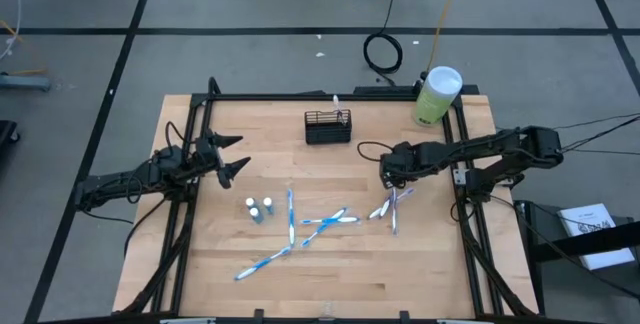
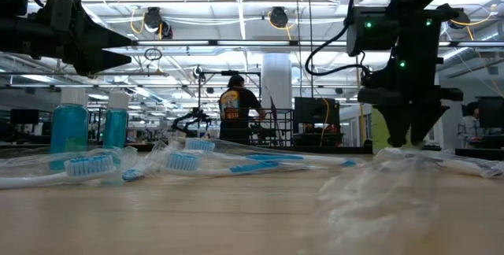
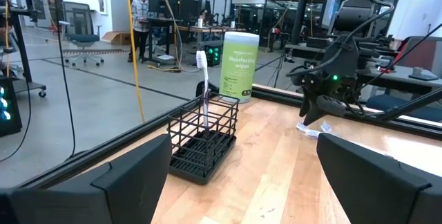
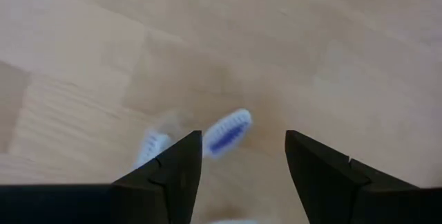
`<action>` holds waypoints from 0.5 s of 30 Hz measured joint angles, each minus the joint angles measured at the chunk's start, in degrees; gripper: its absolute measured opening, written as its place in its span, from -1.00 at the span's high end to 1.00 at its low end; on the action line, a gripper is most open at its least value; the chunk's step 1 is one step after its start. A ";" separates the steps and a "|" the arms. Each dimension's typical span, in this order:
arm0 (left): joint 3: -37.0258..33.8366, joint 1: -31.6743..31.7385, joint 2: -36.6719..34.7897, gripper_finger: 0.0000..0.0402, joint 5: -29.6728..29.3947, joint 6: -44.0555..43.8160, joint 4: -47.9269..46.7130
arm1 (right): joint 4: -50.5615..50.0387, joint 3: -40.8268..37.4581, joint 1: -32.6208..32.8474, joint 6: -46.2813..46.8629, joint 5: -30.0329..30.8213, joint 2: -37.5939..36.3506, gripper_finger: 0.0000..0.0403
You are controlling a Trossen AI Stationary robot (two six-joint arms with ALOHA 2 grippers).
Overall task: Pick & Place toothbrushing station
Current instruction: Put the violet toothbrush into the right compartment of the wire organizer
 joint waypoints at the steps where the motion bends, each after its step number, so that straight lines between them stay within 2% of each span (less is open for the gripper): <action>1: -0.02 0.00 0.00 -0.83 0.00 0.00 0.00 | 1.93 -0.51 0.00 -0.02 -0.12 -0.02 0.01; 15: -0.01 -0.02 -0.01 -0.83 0.00 0.00 0.00 | 13.32 -8.96 -1.49 2.82 -1.18 -0.34 0.01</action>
